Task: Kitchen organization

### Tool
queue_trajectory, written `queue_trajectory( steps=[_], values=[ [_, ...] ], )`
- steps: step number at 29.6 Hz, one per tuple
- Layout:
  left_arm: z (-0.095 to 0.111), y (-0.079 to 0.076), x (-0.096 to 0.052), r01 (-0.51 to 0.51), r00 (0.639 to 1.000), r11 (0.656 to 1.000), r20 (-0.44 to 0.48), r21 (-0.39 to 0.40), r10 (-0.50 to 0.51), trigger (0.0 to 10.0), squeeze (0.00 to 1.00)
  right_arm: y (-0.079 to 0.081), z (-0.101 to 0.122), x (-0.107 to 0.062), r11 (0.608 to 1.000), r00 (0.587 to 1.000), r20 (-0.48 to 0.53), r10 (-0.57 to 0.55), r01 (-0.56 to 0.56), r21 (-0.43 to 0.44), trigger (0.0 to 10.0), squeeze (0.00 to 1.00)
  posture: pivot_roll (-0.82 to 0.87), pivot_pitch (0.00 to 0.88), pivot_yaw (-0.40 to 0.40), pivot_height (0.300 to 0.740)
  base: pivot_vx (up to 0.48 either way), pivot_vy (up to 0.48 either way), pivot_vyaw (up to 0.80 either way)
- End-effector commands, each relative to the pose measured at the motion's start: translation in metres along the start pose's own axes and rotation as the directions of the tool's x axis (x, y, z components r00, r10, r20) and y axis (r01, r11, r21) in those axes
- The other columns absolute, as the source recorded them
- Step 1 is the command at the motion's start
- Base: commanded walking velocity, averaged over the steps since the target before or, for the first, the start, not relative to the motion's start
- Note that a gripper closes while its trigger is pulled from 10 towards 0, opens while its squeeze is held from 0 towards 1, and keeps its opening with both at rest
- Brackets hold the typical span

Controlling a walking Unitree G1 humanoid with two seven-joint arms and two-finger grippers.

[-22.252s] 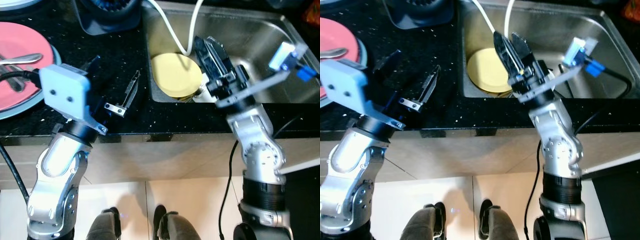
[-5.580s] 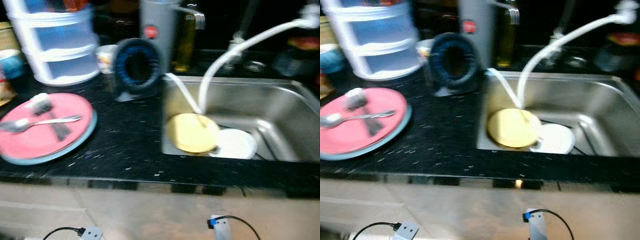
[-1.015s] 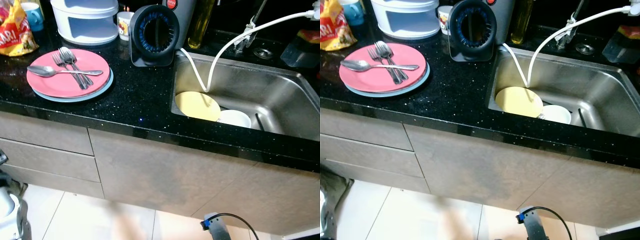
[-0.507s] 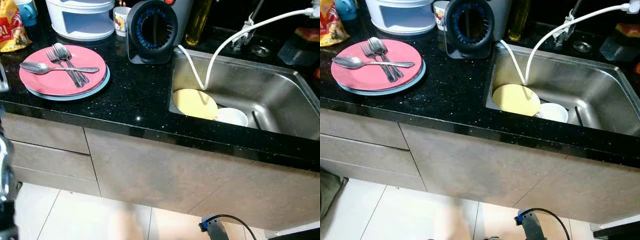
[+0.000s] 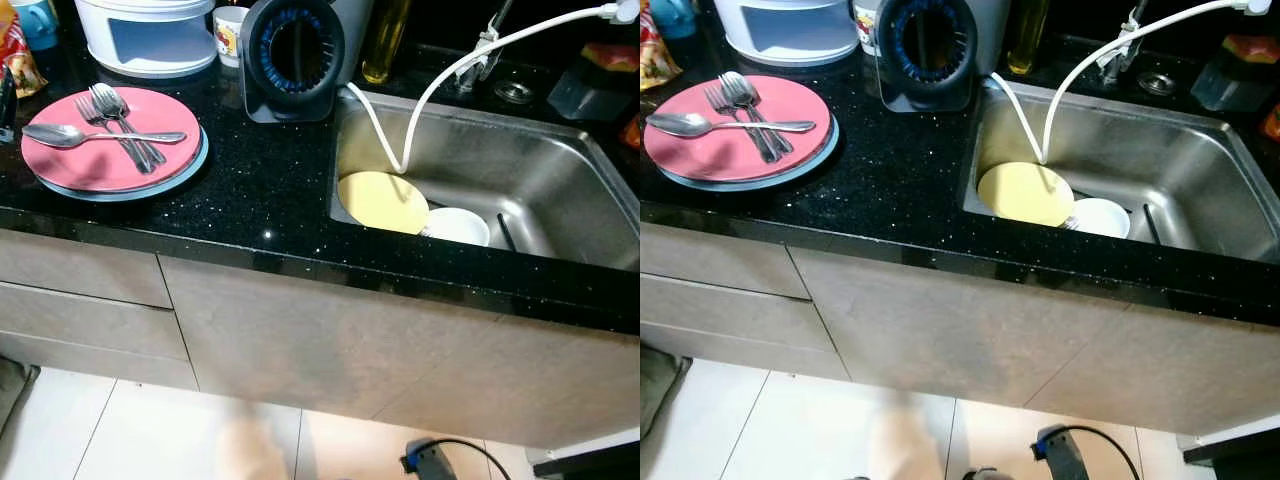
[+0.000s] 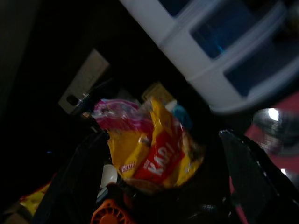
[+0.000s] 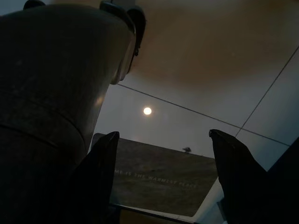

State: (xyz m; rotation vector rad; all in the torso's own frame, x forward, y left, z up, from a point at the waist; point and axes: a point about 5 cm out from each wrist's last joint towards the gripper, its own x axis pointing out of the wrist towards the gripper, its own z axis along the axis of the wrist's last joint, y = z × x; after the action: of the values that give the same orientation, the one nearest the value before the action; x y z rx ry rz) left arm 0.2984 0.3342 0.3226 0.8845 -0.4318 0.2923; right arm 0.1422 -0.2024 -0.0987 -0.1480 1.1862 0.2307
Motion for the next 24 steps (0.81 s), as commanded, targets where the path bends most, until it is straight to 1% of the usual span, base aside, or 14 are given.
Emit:
queue_trajectory(
  steps=[1, 2, 3, 5, 6, 7, 9, 11, 12, 15, 17, 20, 24],
  values=[
    [-0.006, -0.002, 0.002, 0.063, 0.997, 0.996, -0.038, 0.064, -0.060, 10.0, 0.00, -0.004, -0.008, -0.002, 1.000, 1.000, -0.024, -0.009, 0.009, 0.000, 10.0, 0.00, 0.16, 0.132, -0.103, 0.740, 0.000, 0.000, 0.00],
    [-0.012, -0.006, 0.005, 0.124, 0.989, 0.987, -0.095, 0.103, -0.114, 10.0, 0.00, -0.003, -0.010, -0.002, 1.000, 1.000, -0.027, -0.008, 0.008, -0.001, 10.0, 0.00, 0.16, 0.136, -0.102, 0.740, 0.000, 0.000, 0.00],
    [-0.012, -0.006, 0.005, 0.124, 0.989, 0.987, -0.095, 0.103, -0.114, 10.0, 0.00, -0.003, -0.010, -0.002, 1.000, 1.000, -0.027, -0.008, 0.008, -0.001, 10.0, 0.00, 0.16, 0.136, -0.102, 0.740, 0.000, 0.000, 0.00],
    [-0.015, -0.009, 0.007, 0.170, 0.981, 0.978, -0.120, 0.118, -0.156, 10.0, 0.00, -0.002, -0.011, -0.002, 1.000, 1.000, -0.029, -0.007, 0.007, -0.002, 10.0, 0.00, 0.15, 0.138, -0.103, 0.740, 0.000, 0.000, 0.00],
    [-0.015, -0.009, 0.007, 0.170, 0.981, 0.978, -0.120, 0.118, -0.156, 10.0, 0.00, -0.002, -0.011, -0.002, 1.000, 1.000, -0.029, -0.007, 0.007, -0.002, 10.0, 0.00, 0.15, 0.138, -0.103, 0.740, 0.000, 0.000, 0.00],
    [-0.017, -0.011, 0.009, 0.190, 0.974, 0.976, -0.144, 0.109, -0.174, 10.0, 0.00, -0.002, -0.011, -0.002, 1.000, 1.000, -0.029, -0.007, 0.007, -0.003, 10.0, 0.00, 0.15, 0.139, -0.104, 0.740, 0.000, 0.000, 0.00],
    [-0.017, -0.011, 0.009, 0.190, 0.974, 0.976, -0.144, 0.109, -0.174, 10.0, 0.00, -0.002, -0.011, -0.002, 1.000, 1.000, -0.029, -0.007, 0.007, -0.003, 10.0, 0.00, 0.15, 0.139, -0.104, 0.740, 0.000, 0.000, 0.00],
    [-0.021, -0.020, 0.013, 0.266, 0.953, 0.958, -0.179, 0.103, -0.245, 10.0, 0.00, -0.002, -0.011, -0.002, 1.000, 1.000, -0.029, -0.008, 0.008, -0.006, 10.0, 0.00, 0.14, 0.144, -0.102, 0.740, 0.000, 0.000, 0.00],
    [-0.021, -0.020, 0.013, 0.266, 0.953, 0.958, -0.179, 0.103, -0.245, 10.0, 0.00, -0.002, -0.011, -0.002, 1.000, 1.000, -0.029, -0.008, 0.008, -0.006, 10.0, 0.00, 0.14, 0.144, -0.102, 0.740, 0.000, 0.000, 0.00],
    [-0.021, -0.029, 0.021, 0.338, 0.929, 0.936, -0.196, 0.102, -0.314, 10.0, 0.00, -0.003, -0.012, -0.002, 1.000, 0.999, -0.030, -0.012, 0.011, -0.008, 10.0, 0.00, 0.14, 0.143, -0.101, 0.740, 0.000, 0.000, 0.00],
    [-0.021, -0.031, 0.024, 0.354, 0.921, 0.930, -0.210, 0.104, -0.327, 10.0, 0.00, -0.003, -0.013, -0.002, 1.000, 0.999, -0.032, -0.012, 0.012, -0.009, 10.0, 0.00, 0.14, 0.144, -0.101, 0.740, 0.000, 0.000, 0.00],
    [-0.023, -0.037, 0.026, 0.394, 0.898, 0.917, -0.237, 0.059, -0.370, 10.0, 0.00, -0.002, -0.014, -0.002, 1.000, 0.999, -0.035, -0.011, 0.010, -0.009, 10.0, 0.00, 0.13, 0.146, -0.101, 0.740, 0.000, 0.000, 0.00],
    [-0.025, -0.042, 0.028, 0.431, 0.872, 0.902, -0.268, 0.024, -0.410, 10.0, 0.00, -0.002, -0.016, -0.002, 1.000, 0.999, -0.037, -0.012, 0.012, -0.008, 10.0, 0.00, 0.12, 0.149, -0.099, 0.740, 0.000, 0.000, 0.00]
  ],
)
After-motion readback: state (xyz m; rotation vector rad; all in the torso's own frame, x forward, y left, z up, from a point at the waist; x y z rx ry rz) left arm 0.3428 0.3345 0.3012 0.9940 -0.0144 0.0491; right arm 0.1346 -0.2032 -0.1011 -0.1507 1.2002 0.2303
